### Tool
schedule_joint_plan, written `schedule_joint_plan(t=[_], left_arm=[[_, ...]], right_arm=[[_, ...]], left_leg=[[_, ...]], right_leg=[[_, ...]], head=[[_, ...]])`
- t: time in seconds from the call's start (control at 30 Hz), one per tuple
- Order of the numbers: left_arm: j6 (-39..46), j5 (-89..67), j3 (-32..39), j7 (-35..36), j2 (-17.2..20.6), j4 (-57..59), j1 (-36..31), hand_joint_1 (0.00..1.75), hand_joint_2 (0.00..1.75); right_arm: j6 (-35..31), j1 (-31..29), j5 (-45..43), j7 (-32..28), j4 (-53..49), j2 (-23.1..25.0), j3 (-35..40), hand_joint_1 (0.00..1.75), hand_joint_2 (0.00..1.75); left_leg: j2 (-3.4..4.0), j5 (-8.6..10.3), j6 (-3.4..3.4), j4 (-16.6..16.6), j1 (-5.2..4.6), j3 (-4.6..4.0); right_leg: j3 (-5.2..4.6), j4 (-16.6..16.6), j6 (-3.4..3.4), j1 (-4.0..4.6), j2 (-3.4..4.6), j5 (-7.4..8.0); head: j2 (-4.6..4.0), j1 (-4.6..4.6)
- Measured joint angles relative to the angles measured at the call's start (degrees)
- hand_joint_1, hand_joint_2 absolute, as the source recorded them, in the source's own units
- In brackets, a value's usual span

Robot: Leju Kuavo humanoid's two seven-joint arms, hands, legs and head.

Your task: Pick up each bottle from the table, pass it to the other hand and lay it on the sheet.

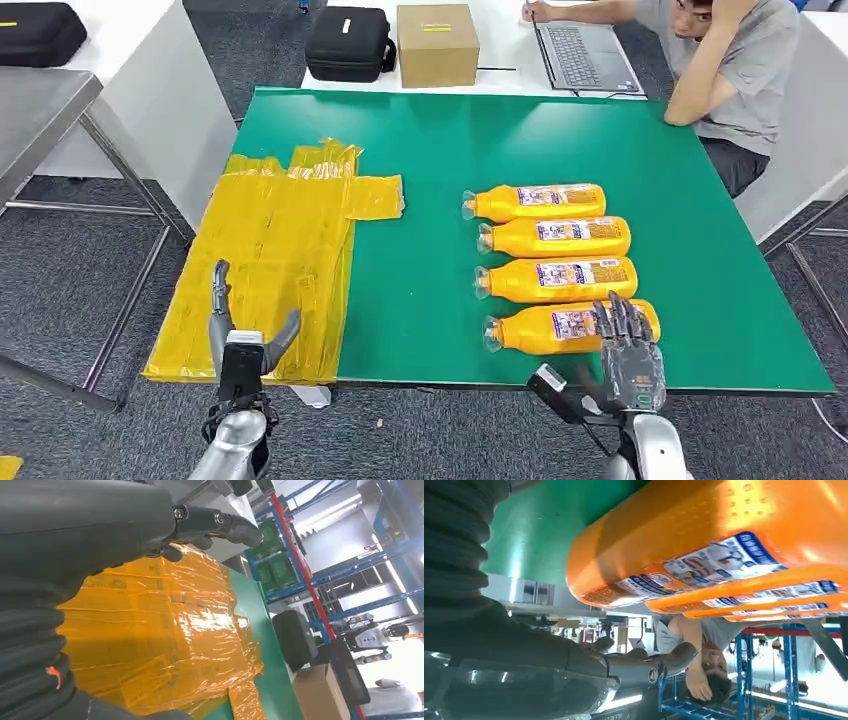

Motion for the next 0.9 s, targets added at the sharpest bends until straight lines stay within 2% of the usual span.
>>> schedule_joint_plan(t=[0.5, 0.9], left_arm=[[-0.57, 0.81, 0.04, 0.00, -0.74, 1.20, -0.65, 0.00, 1.75], [-0.57, 1.09, 0.07, 0.00, -1.09, 1.20, -0.68, 0.00, 1.75]], right_arm=[[0.18, -1.54, 6.03, 4.44, 2.43, -2.71, -0.07, 0.00, 1.75], [0.11, -3.87, 7.65, 5.14, 4.98, -3.39, -0.55, 0.00, 1.75]], left_leg=[[0.00, 0.00, 0.00, 0.00, 0.00, 0.00], [0.00, 0.01, 0.01, 0.01, 0.00, 0.01]], right_leg=[[0.00, 0.00, 0.00, 0.00, 0.00, 0.00], [0.01, 0.00, 0.00, 0.00, 0.00, 0.01]], head=[[0.00, -0.02], [0.00, -0.02]])
